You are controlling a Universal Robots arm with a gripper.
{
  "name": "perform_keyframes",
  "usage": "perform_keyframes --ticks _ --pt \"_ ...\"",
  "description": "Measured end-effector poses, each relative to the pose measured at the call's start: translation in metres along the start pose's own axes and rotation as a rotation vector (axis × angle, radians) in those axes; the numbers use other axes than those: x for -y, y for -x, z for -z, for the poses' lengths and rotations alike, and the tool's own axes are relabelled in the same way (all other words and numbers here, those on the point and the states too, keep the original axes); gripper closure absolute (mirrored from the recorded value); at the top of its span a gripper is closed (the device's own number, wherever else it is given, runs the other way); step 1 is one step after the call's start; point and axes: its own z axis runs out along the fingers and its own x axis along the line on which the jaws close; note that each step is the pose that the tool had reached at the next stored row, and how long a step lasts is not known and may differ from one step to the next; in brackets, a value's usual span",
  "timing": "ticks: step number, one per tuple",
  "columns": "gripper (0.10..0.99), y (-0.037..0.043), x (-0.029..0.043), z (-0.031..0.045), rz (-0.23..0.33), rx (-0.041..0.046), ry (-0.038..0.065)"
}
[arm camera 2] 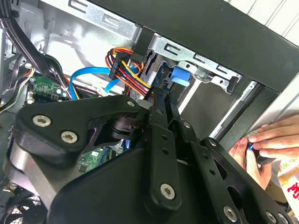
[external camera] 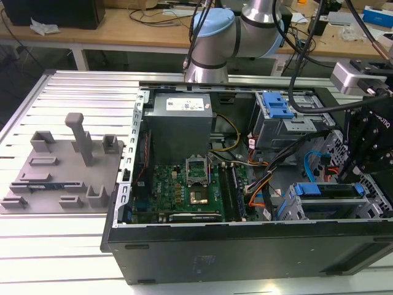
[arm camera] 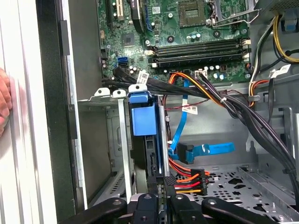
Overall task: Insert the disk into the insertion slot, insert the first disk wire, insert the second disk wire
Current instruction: 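Insert the first disk wire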
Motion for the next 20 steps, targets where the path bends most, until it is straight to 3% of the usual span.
perform_keyframes --ticks 20 --pt "0.922 -0.0029 -0.0004 -0.0034 -0.005 -0.0002 0.0"
